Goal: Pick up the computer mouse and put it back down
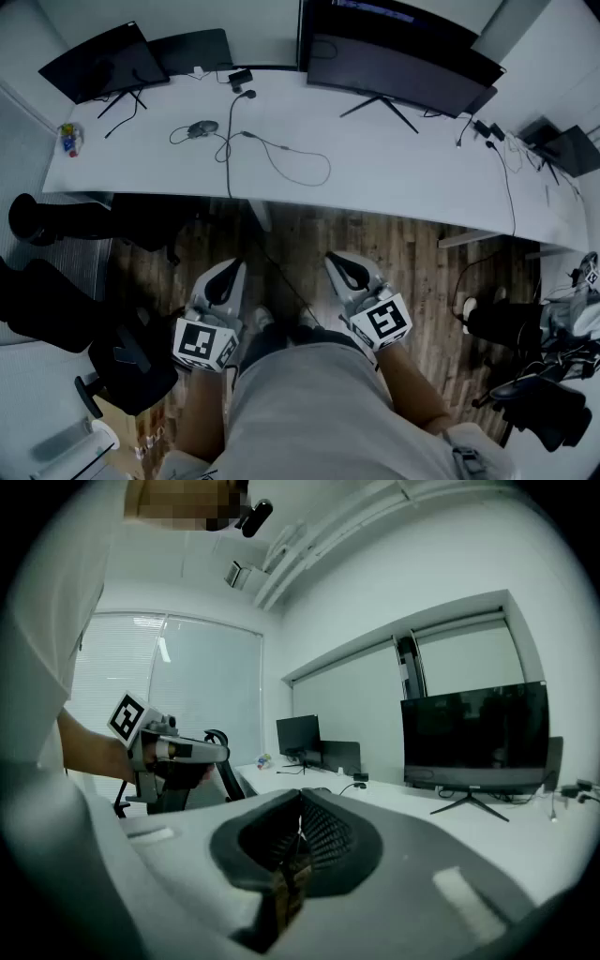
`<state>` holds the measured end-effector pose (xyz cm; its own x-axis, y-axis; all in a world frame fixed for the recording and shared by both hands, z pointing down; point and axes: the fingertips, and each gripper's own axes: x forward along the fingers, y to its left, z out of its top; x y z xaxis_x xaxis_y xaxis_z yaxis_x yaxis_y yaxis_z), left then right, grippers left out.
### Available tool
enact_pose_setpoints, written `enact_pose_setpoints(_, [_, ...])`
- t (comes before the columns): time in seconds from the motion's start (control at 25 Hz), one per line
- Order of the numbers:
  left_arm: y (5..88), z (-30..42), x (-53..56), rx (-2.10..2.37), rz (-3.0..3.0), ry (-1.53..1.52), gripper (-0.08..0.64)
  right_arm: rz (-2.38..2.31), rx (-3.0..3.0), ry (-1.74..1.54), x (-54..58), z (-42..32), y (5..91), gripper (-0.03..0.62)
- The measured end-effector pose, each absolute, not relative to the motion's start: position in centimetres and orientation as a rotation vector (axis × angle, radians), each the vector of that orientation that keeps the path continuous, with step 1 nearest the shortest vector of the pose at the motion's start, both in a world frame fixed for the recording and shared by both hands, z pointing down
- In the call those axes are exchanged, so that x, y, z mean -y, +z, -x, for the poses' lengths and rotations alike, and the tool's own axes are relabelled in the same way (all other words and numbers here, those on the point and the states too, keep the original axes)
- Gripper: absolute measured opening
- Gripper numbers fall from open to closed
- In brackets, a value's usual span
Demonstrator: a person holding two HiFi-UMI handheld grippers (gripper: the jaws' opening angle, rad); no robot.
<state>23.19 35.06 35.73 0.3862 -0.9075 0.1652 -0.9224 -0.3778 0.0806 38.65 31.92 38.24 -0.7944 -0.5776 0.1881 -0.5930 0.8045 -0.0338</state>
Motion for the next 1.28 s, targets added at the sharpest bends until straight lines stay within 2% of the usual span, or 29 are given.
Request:
enact_pose_setpoints(0.76, [36.5, -11.8, -33.4, 1.550, -2.526, 0.107, 0.005, -1.109, 2.745, 0.132, -29.9, -30.2, 37.1, 0.005])
enact_pose_setpoints(1.28, [38.4, -9.5, -26.2, 1.534, -2.530, 0.126, 0.005, -1.167, 2.745, 0.149, -21.9, -28.4, 38.4, 0.005])
